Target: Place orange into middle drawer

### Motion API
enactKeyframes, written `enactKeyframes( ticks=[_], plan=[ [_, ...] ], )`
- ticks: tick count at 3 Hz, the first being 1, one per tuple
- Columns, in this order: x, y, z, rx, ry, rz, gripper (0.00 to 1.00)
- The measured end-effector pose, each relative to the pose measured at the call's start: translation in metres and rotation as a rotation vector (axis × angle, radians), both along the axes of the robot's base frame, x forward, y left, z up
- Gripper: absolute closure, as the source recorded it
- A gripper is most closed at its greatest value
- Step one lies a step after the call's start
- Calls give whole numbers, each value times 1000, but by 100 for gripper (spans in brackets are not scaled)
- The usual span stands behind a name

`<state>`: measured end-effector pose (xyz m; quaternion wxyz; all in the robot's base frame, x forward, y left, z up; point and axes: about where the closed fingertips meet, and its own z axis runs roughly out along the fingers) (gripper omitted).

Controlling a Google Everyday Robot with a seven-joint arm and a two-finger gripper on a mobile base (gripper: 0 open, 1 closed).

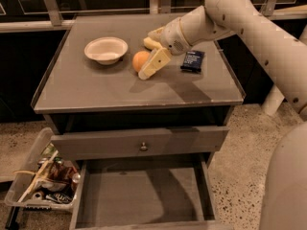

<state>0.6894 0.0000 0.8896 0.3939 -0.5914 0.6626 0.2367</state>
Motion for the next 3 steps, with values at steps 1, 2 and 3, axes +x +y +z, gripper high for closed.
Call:
enactKeyframes(
  ticks=[1, 2, 3],
  plan=[
    [-2, 10, -4, -17, 5, -4, 0],
    [-8, 18, -19, -86, -4, -25, 0],
    [-7, 15, -32, -145, -6, -60, 0]
  ],
)
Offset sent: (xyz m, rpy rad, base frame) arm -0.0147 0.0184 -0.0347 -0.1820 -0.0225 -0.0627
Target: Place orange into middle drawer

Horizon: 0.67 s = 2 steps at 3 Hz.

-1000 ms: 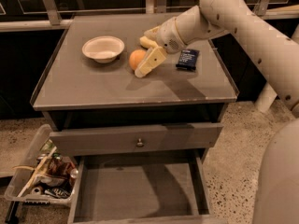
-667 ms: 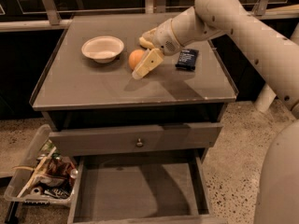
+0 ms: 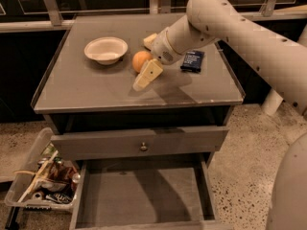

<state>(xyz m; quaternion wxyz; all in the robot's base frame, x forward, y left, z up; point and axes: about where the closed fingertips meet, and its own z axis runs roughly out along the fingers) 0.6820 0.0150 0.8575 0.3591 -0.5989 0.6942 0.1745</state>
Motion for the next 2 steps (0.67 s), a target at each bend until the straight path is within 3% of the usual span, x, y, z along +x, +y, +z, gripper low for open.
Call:
enactKeyframes(
  ticks=[2],
  plan=[
    [0, 0, -2, -5, 2, -1, 41]
  ],
)
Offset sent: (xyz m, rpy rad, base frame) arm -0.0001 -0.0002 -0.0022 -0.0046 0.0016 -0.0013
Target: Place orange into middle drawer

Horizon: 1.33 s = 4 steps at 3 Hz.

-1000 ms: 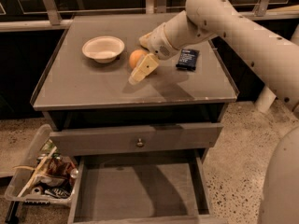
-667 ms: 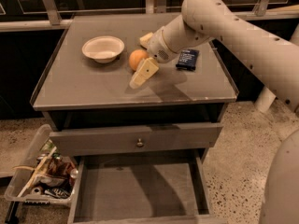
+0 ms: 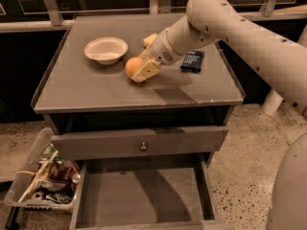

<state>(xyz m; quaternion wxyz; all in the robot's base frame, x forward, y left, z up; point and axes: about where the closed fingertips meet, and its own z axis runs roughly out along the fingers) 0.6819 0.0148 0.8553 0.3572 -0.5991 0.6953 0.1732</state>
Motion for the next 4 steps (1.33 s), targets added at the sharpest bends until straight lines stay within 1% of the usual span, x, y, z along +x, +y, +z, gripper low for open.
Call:
enactKeyframes(
  ticks=[2, 3, 4],
  plan=[
    [0, 0, 0, 0, 0, 0, 88],
    [0, 0, 0, 0, 0, 0, 100],
    [0, 2, 3, -15, -2, 8, 100]
  ],
)
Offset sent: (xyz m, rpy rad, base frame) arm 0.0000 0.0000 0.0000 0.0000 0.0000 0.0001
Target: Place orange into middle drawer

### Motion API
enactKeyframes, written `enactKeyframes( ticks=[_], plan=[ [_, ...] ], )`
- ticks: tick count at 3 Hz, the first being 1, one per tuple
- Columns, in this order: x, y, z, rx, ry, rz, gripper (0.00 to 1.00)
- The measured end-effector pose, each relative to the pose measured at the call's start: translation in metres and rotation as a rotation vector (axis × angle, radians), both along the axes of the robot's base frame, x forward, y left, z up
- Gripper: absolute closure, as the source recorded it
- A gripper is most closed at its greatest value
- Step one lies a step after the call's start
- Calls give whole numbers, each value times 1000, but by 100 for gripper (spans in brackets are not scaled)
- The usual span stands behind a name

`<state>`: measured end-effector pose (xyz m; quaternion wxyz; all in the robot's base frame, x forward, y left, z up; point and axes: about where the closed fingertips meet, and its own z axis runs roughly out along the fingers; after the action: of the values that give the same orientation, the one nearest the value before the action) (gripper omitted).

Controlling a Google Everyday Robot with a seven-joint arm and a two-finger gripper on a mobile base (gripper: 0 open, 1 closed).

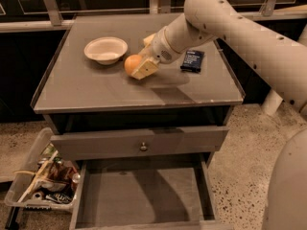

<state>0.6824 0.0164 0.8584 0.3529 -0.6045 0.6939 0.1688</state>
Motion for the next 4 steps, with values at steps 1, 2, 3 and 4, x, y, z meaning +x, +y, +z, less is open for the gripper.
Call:
enactKeyframes(
  ticks=[1, 2, 3, 4],
  plan=[
    [-6, -3, 19, -3, -13, 16, 100],
    [-33, -12, 48, -8, -46, 49, 100],
    [-73, -28, 77, -4, -98, 69, 100],
    [-123, -58, 92, -13, -145, 47, 100]
  ],
)
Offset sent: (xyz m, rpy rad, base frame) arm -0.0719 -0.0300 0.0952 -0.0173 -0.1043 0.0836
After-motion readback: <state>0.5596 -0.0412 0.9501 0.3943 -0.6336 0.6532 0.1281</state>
